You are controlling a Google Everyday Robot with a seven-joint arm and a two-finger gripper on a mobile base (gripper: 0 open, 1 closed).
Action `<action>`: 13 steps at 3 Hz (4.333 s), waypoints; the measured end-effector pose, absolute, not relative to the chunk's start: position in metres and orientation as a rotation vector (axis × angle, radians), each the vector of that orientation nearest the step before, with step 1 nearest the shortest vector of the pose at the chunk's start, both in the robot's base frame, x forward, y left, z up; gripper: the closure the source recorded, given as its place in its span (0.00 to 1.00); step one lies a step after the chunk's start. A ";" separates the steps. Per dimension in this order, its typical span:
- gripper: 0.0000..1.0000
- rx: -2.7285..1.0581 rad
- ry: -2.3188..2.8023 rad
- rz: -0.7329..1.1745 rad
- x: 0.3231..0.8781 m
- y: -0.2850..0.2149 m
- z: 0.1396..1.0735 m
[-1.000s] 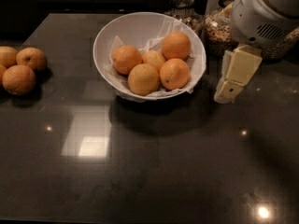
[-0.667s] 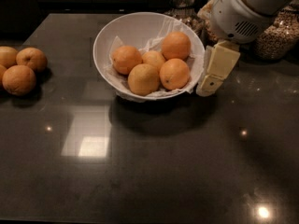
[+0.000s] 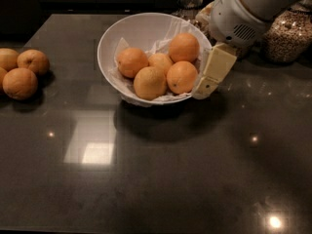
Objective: Pick orange from white bowl
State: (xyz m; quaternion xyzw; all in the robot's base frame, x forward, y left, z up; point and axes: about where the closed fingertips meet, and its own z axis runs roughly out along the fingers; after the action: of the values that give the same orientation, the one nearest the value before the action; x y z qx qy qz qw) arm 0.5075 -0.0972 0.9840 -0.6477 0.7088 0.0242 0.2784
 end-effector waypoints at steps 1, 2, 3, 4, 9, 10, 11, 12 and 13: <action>0.00 -1.644 1.886 0.184 0.533 -0.066 0.978; 0.00 -1.606 1.868 0.274 0.553 -0.039 0.976; 0.00 -1.610 1.860 0.369 0.567 -0.010 0.967; 0.00 -1.610 1.860 0.369 0.567 -0.010 0.967; 0.11 -1.677 1.742 0.427 0.619 0.037 0.942; 0.22 -1.689 1.723 0.427 0.623 0.038 0.942; 0.30 -1.695 1.719 0.424 0.624 0.039 0.940; 0.43 -1.707 1.719 0.405 0.627 0.041 0.934; 0.42 -1.718 1.725 0.385 0.629 0.042 0.928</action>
Offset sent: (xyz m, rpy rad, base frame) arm 0.0714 0.0876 -0.0085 0.2861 0.0723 -0.0078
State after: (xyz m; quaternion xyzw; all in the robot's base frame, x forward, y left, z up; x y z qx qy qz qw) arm 0.6294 0.0421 0.9276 -0.6575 0.6602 0.1471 0.3319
